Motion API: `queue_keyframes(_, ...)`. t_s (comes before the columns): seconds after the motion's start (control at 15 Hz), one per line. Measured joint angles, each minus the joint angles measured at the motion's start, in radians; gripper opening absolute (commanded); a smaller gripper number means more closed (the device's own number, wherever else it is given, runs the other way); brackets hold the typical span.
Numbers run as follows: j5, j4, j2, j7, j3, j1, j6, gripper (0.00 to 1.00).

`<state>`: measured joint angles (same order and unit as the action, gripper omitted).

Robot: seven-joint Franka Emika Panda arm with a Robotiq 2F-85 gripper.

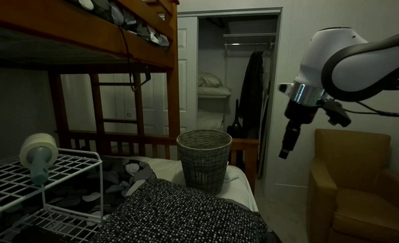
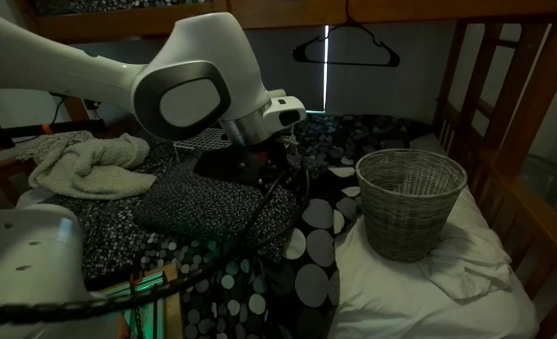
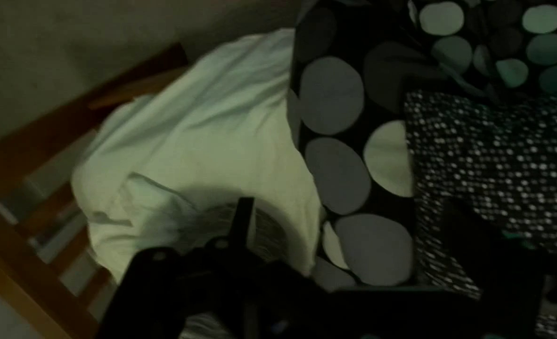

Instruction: Remove the remote from the bottom rack and put it in the basket

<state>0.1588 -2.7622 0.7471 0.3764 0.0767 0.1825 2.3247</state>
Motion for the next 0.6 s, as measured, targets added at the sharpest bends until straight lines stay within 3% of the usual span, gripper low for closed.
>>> queue_keyframes(0.33, -0.15, 0.026, -0.191, 0.003, -0.122, 0.259, 0.224, 1.0)
queue_keyframes(0.6, -0.251, 0.119, -0.327, 0.051, -0.187, 0.439, 0.333, 1.0)
